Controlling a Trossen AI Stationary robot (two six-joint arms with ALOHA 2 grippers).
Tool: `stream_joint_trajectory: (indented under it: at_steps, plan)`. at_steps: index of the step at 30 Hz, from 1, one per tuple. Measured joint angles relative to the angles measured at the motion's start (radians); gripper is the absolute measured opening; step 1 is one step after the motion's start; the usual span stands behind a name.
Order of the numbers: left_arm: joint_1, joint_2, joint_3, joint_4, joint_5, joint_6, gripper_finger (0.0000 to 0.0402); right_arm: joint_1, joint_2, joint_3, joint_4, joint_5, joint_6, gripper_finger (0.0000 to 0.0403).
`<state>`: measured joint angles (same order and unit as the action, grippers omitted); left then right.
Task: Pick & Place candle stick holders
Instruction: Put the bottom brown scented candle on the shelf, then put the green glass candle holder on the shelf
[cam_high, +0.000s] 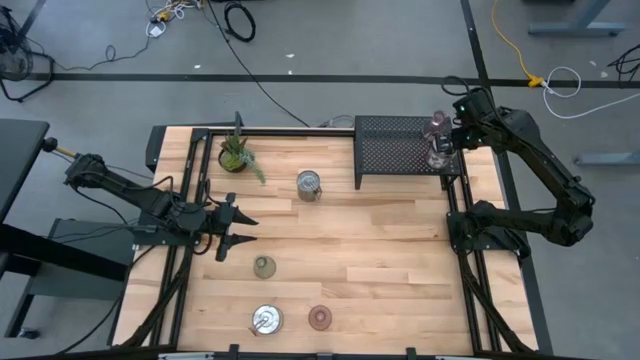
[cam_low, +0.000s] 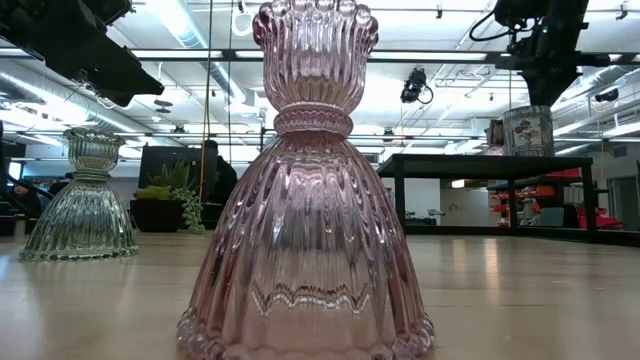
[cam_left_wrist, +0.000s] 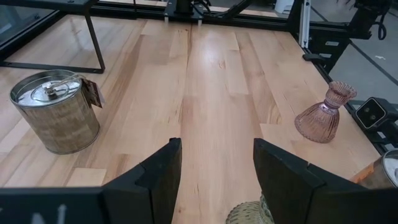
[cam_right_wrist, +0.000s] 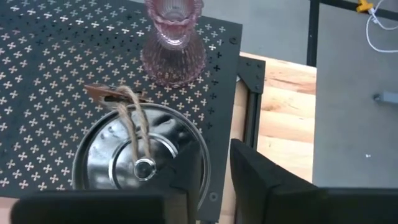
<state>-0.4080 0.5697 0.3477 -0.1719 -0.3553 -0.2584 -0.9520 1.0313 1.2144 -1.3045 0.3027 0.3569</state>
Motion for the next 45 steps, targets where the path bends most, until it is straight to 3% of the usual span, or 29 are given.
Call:
stream_joint_trajectory:
  at_steps: [9,15,19,25,32,39,45]
  plan:
    - [0.000,0.000,0.000,0.000,0.000,0.004,0.0202,0.018,0.001,0.108,-0.027,-0.044,-0.033,0.0102]
    - [0.000,0.000,0.000,0.000,-0.011,0.008,0.0202,0.151,-0.036,0.133,-0.041,-0.426,0.074,0.0079]
    - [0.000,0.000,0.000,0.000,-0.011,0.008,0.0202,0.356,-0.083,0.078,0.055,-0.553,0.227,0.0061]
    - [0.000,0.000,0.000,0.000,-0.011,0.008,0.0202,0.783,-0.131,-0.045,0.484,-0.449,0.395,0.0035]
    - [0.000,0.000,0.000,0.000,-0.011,0.008,0.0202,1.207,-0.058,-0.228,1.077,-0.336,0.350,0.0015]
    - [0.000,0.000,0.000,0.003,0.004,0.008,0.0202,1.439,0.048,-0.321,1.297,-0.165,0.244,0.0003]
    - [0.000,0.000,0.000,0.001,0.139,-0.009,0.0202,1.522,0.132,-0.357,1.402,-0.096,0.246,0.0007]
